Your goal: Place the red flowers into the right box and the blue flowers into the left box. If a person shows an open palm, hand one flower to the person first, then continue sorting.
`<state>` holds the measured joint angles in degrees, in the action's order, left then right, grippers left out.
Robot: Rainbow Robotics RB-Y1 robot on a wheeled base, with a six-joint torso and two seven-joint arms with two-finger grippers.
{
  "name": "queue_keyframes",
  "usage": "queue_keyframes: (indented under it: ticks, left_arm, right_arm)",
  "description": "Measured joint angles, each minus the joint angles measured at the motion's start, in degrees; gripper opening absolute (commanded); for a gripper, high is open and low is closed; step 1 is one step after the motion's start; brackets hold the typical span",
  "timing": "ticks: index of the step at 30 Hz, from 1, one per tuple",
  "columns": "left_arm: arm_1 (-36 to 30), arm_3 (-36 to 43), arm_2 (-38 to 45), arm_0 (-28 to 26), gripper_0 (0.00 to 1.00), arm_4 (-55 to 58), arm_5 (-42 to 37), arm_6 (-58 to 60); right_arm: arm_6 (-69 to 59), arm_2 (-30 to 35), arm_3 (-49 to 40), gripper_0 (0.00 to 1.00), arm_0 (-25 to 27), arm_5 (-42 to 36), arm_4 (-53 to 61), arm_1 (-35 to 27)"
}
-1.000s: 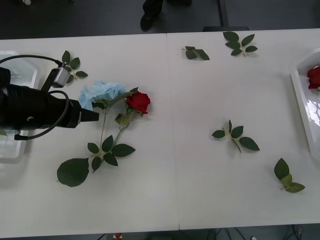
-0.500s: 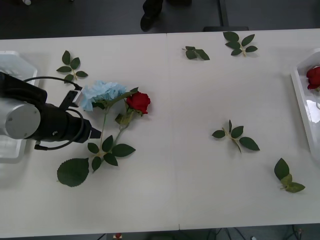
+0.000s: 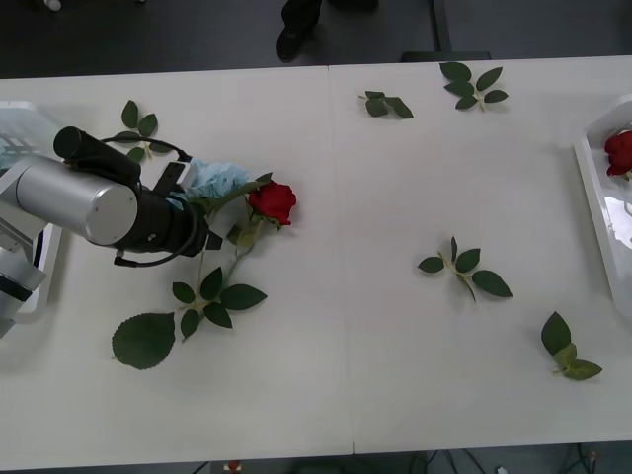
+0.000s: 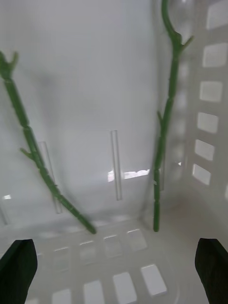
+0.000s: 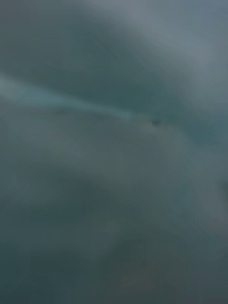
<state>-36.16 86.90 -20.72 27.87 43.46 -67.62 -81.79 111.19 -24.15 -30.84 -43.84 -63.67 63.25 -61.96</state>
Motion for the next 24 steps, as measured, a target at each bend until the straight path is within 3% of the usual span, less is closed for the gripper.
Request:
queue_keyframes:
  ticks: [4, 5, 7, 8, 9, 10, 17, 24]
  left_arm:
    - [1.88, -3.48, -0.83, 1.28, 1.00, -1.97, 1.54, -0.36]
    - [2.25, -4.10, -1.20, 1.55, 0.95, -2.87, 1.73, -0.80]
    - [2.85, -4.81, -1.76, 1.87, 0.52, -4.33, 1.87, -1.38]
    - [3.08, -4.94, -1.91, 1.93, 0.40, -4.74, 1.88, -1.46]
    - [3.26, -4.96, -1.96, 1.94, 0.12, -4.90, 1.88, -1.46]
    - [3.38, -4.97, -1.96, 1.95, 0.03, -4.92, 1.89, -1.46]
    - [3.41, -5.04, -1.96, 1.96, 0.00, -4.96, 1.90, -1.46]
    - [3.42, -5.07, -1.96, 1.98, 0.00, -4.99, 1.84, -1.46]
  right_arm:
    - [6.36, 0.77, -6.36, 0.97, -1.59, -6.72, 3.88, -0.03]
    - [6.64, 0.77, -8.95, 0.97, -1.68, -8.06, 5.11, -0.03]
    - [6.62, 0.77, -14.95, 0.97, -1.69, -10.81, 8.33, -0.03]
    - [6.62, 0.77, -17.34, 0.97, -1.70, -11.89, 10.49, -0.03]
    - [6.62, 0.77, -19.36, 0.97, -1.70, -12.76, 13.09, -0.03]
    - [6.62, 0.77, -21.17, 0.97, -1.73, -13.50, 15.80, -0.03]
    - [8.24, 0.67, -30.48, 0.97, -1.76, -17.05, 25.50, -0.03]
    - [25.55, -0.28, -41.41, 0.97, -1.74, -17.93, 31.41, -0.01]
